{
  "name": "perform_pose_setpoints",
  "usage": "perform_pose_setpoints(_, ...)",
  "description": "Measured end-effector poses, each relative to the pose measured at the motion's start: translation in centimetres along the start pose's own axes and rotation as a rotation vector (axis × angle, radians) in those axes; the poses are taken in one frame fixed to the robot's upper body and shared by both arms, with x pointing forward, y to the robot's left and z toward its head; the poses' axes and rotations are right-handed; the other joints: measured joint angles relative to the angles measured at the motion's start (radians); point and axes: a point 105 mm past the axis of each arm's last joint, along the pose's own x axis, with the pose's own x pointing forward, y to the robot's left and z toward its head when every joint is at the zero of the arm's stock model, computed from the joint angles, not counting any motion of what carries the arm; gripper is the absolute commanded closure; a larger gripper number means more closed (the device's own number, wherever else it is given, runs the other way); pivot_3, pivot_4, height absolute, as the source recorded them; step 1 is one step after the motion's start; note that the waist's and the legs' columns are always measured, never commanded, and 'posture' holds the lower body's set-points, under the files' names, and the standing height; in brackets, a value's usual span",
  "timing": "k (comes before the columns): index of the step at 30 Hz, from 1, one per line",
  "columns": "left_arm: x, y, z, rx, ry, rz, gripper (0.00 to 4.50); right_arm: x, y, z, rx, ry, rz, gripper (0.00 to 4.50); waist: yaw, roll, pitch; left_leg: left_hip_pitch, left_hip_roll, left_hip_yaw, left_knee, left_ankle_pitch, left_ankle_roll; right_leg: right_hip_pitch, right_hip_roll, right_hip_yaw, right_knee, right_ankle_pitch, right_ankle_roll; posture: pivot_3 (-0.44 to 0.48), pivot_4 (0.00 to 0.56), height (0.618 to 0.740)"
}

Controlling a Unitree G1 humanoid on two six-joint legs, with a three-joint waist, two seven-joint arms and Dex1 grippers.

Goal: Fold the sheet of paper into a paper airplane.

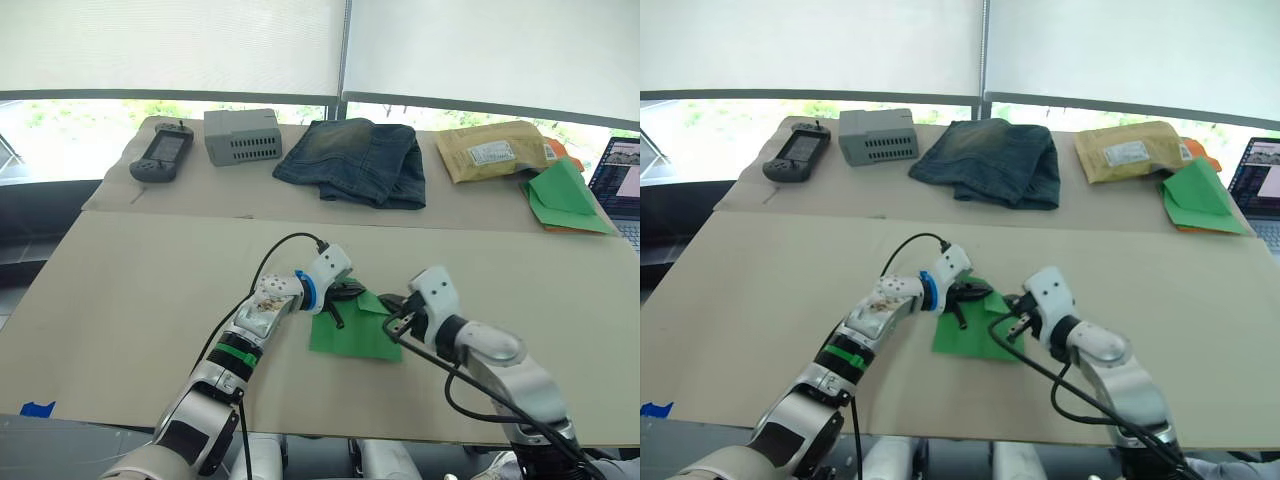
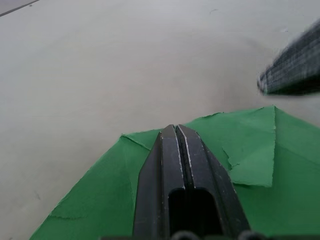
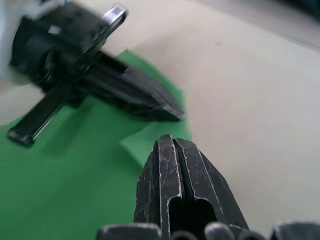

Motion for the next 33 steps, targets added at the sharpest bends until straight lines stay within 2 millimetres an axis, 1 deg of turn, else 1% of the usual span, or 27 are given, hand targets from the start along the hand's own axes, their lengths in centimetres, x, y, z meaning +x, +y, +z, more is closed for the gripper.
perform_pose_setpoints(2,-0.3,0.1,0.0,0.001,0.004,0.007,4.5,0.5,0.2,-0.6,0.007,0.015,0.011,4.48,-0.001,0.0,0.0,0.0,0.0,0.0,0.0,0.0,0.0,0.0,0.0,0.0,0.0,0.0,0.0,0.0,0.15,0.74)
perform_pose_setpoints(5,-0.7,0.3,0.0,-0.019,0.015,0.014,4.5,1.0,0.3,-0.6,0.005,0.008,0.017,4.48,-0.008,0.0,0.0,0.001,0.001,0.0,0.0,0.0,0.0,0.0,0.001,0.0,0.001,0.0,0.0,0.0,0.15,0.74)
perform_pose_setpoints(10,-2.6,0.6,0.1,-0.091,0.035,0.029,4.5,1.6,0.3,-0.5,-0.017,0.016,0.036,4.48,-0.022,0.0,0.0,0.001,0.002,-0.001,0.0,0.0,0.0,0.0,0.001,0.0,0.001,0.0,0.0,0.0,0.15,0.74)
perform_pose_setpoints(14,-4.4,1.8,1.7,-0.154,-0.017,0.085,4.5,2.0,0.3,-0.5,-0.02,0.021,0.047,4.48,-0.026,0.0,0.0,0.002,0.002,-0.001,0.0,0.0,0.0,0.001,0.001,0.0,0.001,0.0,0.0,0.0,0.15,0.74)
perform_pose_setpoints(17,-6.6,3.5,3.1,-0.244,-0.084,0.17,4.5,2.3,0.5,-0.3,-0.026,0.024,0.067,4.48,-0.032,0.0,0.0,0.002,0.003,-0.001,0.0,0.0,0.0,0.0,0.002,0.0,0.002,0.0,0.0,0.0,0.15,0.74)
perform_pose_setpoints(19,-8.7,4.7,4.4,-0.279,-0.127,0.232,3.92,2.4,0.6,-0.3,-0.024,0.024,0.073,4.5,-0.033,0.0,0.0,0.003,0.003,-0.001,-0.001,0.0,0.0,0.001,0.003,0.0,0.002,0.0,0.0,0.0,0.15,0.74)
perform_pose_setpoints(20,-9.2,4.8,4.7,-0.287,-0.137,0.243,3.71,2.5,0.6,-0.3,-0.022,0.024,0.073,4.5,-0.033,0.0,0.0,0.003,0.003,-0.001,-0.001,0.0,0.0,0.001,0.003,0.0,0.002,0.0,0.0,0.0,0.15,0.74)
perform_pose_setpoints(21,-9.9,5.0,4.8,-0.319,-0.149,0.258,3.37,2.6,0.7,-0.3,-0.02,0.023,0.076,4.5,-0.033,-0.001,0.0,0.004,0.003,-0.001,-0.001,0.0,0.0,0.001,0.003,0.0,0.002,0.0,0.0,0.0,0.15,0.74)
perform_pose_setpoints(23,-10.9,5.1,4.7,-0.36,-0.158,0.282,2.65,2.7,0.8,-0.3,-0.02,0.022,0.079,4.5,-0.034,-0.001,0.0,0.004,0.003,0.0,-0.001,0.0,0.0,0.001,0.003,0.001,0.002,0.0,0.0,0.0,0.15,0.74)
perform_pose_setpoints(25,-11.7,5.0,3.5,-0.405,-0.135,0.31,2.02,2.8,0.9,-0.2,-0.017,0.021,0.082,4.5,-0.036,-0.002,-0.001,0.006,0.003,0.0,-0.002,0.0,0.0,0.001,0.003,0.001,0.002,0.0,0.0,0.0,0.15,0.74)
perform_pose_setpoints(27,-11.8,4.4,2.2,-0.451,-0.106,0.305,2.02,2.9,0.9,-0.2,-0.016,0.021,0.083,4.5,-0.035,-0.002,-0.001,0.006,0.003,0.0,-0.002,0.0,0.0,0.001,0.003,0.001,0.003,0.0,-0.001,0.0,0.15,0.74)
perform_pose_setpoints(30,-11.2,3.4,0.9,-0.496,-0.07,0.28,2.02,3.0,0.9,-0.2,-0.016,0.021,0.082,4.5,-0.034,-0.003,-0.001,0.006,0.003,0.0,-0.002,0.0,0.0,0.001,0.003,0.001,0.002,0.0,-0.001,0.0,0.15,0.74)
perform_pose_setpoints(33,-10.4,3.1,0.7,-0.514,-0.066,0.278,2.02,3.1,0.9,-0.1,-0.03,0.024,0.082,4.5,-0.034,-0.003,-0.001,0.006,0.003,0.0,-0.002,0.0,0.0,0.002,0.003,0.001,0.003,0.0,-0.001,0.0,0.15,0.74)
